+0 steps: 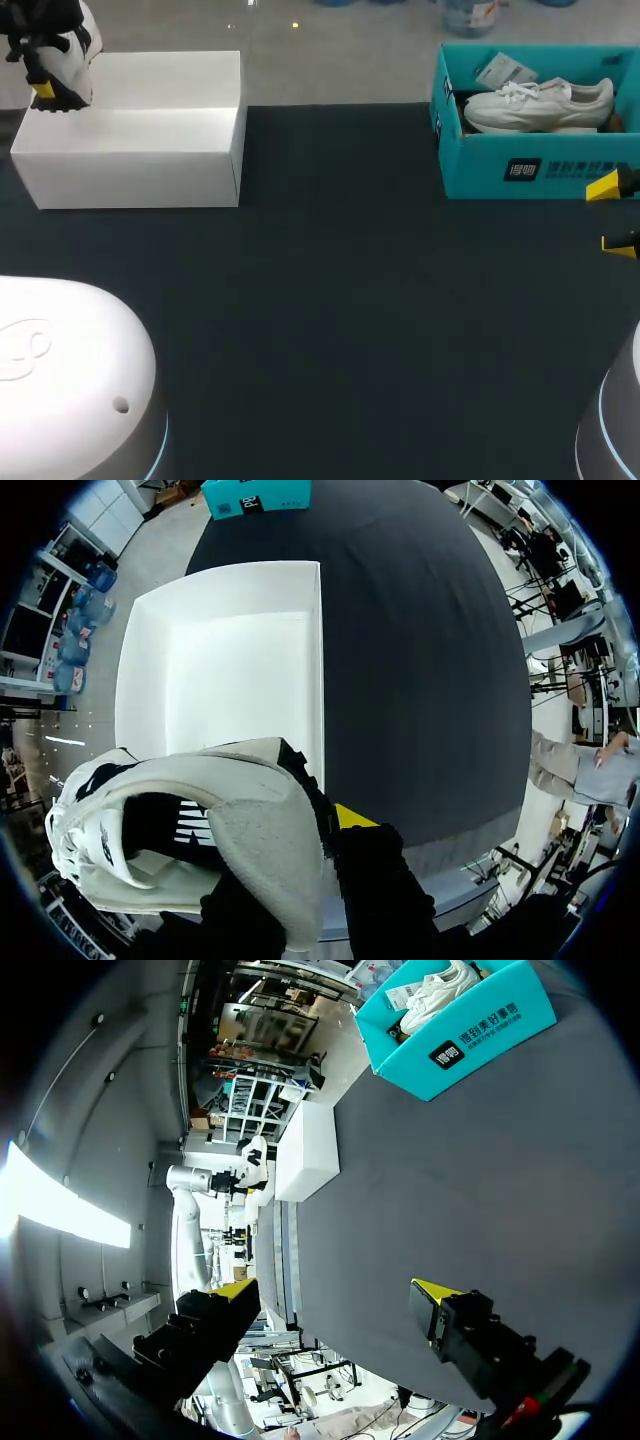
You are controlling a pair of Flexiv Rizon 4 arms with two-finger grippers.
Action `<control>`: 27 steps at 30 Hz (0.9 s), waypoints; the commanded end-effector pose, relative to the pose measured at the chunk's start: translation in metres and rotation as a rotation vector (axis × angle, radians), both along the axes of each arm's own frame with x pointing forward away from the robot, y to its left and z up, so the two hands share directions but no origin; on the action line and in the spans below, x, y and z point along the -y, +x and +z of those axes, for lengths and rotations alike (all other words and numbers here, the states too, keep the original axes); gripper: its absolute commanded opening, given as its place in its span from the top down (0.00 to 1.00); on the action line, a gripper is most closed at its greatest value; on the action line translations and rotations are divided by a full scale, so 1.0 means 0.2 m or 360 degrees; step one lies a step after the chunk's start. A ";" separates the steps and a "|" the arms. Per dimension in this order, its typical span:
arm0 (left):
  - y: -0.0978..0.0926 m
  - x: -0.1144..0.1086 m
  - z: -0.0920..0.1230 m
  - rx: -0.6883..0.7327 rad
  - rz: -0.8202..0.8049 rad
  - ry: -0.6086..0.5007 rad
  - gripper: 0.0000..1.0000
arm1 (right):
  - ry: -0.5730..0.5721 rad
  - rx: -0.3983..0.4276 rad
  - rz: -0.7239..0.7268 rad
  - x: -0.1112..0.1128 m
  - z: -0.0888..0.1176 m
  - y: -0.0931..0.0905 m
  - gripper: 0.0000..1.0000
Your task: Take the shoe out of the shoebox, open the shoe tongue, remove and reinsert the insole, then place the shoe into the shoebox
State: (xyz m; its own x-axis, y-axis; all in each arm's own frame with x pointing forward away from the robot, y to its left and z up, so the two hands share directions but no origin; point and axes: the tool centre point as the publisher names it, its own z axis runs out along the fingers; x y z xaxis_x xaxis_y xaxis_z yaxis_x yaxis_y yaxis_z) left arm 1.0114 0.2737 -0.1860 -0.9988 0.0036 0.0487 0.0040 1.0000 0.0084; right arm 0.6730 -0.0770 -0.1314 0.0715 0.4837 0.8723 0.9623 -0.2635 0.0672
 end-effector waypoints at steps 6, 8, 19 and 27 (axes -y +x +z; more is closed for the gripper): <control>0.02 -0.15 0.01 -0.0127 -0.0705 0.0089 1.00 | -0.0008 0.0023 -0.0049 0.00 0.01 -0.05 0.00; 0.03 -0.18 0.01 -0.0173 -0.0979 0.0109 1.00 | -0.0008 0.0023 -0.0049 0.00 0.01 -0.05 0.00; 0.08 -0.30 0.03 -0.0160 -0.1720 -0.0027 1.00 | -0.0008 0.0023 -0.0049 0.00 0.01 -0.05 0.00; 0.08 -0.30 0.03 -0.0160 -0.1720 -0.0027 1.00 | -0.0008 0.0023 -0.0049 0.00 0.01 -0.05 0.00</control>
